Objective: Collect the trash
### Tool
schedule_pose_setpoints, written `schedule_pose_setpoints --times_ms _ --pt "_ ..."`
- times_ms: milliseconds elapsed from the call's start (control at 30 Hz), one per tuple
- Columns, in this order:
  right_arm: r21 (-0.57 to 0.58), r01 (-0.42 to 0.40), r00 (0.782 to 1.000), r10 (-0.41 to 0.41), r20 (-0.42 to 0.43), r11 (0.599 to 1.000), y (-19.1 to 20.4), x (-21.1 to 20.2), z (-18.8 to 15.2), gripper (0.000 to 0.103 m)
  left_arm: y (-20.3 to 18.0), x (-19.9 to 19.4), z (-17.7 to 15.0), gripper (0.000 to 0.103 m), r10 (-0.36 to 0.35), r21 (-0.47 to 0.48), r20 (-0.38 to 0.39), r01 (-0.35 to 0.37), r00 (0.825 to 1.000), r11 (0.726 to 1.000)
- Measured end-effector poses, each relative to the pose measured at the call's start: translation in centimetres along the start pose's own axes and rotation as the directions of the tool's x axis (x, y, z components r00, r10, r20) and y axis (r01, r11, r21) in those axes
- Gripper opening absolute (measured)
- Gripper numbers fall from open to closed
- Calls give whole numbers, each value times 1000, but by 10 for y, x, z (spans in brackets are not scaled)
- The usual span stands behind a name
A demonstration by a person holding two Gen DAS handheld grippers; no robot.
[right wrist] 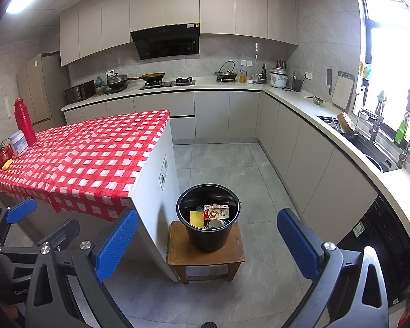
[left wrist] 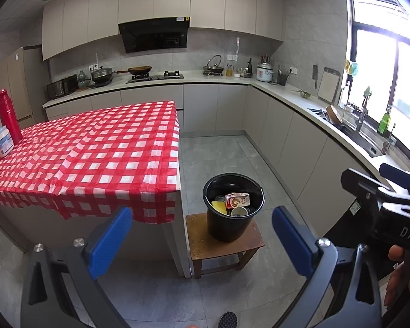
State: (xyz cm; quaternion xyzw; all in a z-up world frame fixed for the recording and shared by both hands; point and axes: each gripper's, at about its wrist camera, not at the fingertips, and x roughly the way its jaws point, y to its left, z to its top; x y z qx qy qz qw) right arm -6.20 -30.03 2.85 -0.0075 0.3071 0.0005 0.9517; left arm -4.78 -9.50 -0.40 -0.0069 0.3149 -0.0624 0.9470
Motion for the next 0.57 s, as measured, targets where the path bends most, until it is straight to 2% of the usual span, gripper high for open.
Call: schedule_pose_setpoints --times_ms 167,333,433,567 --pt "0 4 1000 -4 2 1000 1 1 1 103 -1 0 1 103 -10 0 6 10 1000 1000" --pt "0 4 1000 -4 2 1000 2 1 1 103 0 0 1 103 9 11 33 -10 999 1000" --pt "0 4 1000 -4 2 1000 2 1 1 103 1 2 3 103 -25 12 28 25 999 1000" --pt "-1 4 1000 -4 2 1000 2 2 1 103 3 3 5 103 -29 0 27 29 999 1000"
